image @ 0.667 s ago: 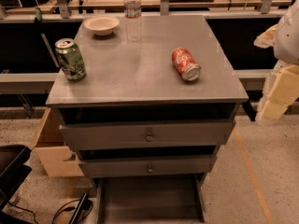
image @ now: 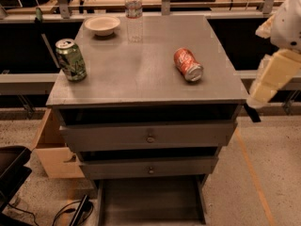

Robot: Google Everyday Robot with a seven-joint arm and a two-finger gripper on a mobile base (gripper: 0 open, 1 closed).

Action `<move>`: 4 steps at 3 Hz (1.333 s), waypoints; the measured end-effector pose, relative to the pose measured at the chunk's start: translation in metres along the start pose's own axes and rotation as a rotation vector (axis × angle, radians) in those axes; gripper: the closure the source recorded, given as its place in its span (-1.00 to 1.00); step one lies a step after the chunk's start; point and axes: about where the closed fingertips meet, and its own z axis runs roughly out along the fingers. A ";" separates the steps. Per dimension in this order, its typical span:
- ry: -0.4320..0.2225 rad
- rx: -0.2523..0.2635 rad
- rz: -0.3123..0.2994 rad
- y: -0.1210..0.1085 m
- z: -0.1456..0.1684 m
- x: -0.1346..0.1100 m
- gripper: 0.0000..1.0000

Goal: Place coke can upright

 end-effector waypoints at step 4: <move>0.066 0.034 0.704 -0.158 0.043 -0.031 -1.00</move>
Offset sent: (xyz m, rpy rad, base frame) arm 0.1947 -0.0456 0.0347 0.3564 0.1043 -0.6046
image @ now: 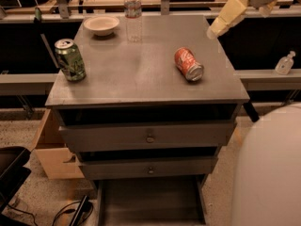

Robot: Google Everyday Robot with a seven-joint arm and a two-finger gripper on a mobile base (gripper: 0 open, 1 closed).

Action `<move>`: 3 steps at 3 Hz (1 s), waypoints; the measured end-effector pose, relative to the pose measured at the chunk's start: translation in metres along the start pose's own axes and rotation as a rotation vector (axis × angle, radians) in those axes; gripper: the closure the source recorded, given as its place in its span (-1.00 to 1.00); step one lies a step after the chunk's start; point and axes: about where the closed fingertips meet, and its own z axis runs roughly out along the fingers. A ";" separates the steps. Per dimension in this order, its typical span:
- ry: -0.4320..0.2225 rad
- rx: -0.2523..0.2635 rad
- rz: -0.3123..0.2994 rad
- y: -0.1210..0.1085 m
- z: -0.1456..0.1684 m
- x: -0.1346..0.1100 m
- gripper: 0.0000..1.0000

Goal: Place coke can upright

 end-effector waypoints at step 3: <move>-0.016 0.012 0.074 0.004 0.021 -0.031 -1.00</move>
Offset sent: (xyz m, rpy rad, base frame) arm 0.0092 0.0026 0.0038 0.0050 -0.0224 -0.0422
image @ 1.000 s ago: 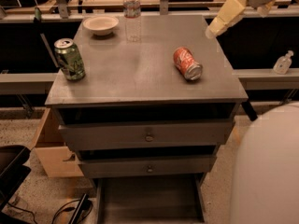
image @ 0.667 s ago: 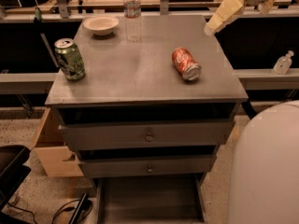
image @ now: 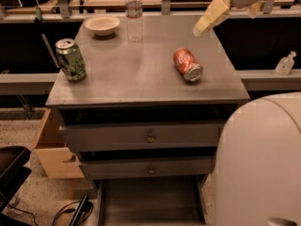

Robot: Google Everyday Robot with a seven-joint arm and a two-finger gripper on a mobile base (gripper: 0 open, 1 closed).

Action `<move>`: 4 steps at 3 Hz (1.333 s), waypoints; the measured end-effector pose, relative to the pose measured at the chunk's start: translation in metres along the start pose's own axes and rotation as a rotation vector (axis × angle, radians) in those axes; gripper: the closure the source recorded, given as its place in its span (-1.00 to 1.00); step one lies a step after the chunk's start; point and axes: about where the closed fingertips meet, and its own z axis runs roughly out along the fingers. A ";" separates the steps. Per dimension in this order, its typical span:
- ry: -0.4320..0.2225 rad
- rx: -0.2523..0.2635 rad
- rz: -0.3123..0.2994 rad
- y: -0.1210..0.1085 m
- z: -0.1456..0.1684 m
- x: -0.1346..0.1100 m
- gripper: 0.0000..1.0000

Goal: Place coke can upright

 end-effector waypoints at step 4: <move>0.128 0.072 0.055 0.029 0.061 -0.048 -1.00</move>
Offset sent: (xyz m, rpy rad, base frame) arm 0.0147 0.0310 -0.0129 -0.0964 0.2391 -0.1619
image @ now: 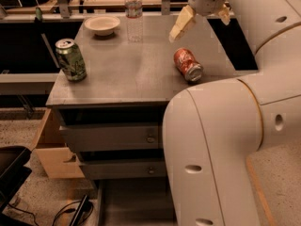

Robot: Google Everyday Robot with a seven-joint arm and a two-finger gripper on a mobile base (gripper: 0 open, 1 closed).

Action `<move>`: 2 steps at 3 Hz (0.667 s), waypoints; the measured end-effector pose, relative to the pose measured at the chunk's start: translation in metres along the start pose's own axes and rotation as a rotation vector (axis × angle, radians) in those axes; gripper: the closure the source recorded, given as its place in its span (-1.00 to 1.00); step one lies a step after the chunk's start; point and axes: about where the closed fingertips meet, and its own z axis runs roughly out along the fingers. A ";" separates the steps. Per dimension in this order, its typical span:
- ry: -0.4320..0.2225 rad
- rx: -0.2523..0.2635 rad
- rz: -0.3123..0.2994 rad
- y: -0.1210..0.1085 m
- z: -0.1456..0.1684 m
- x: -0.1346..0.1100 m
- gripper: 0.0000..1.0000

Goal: Place coke can upright

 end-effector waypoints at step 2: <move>0.074 -0.040 -0.029 0.008 0.037 0.006 -1.00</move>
Offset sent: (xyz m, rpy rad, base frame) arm -0.0555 -0.0138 -0.0459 -0.0379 0.3814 0.0179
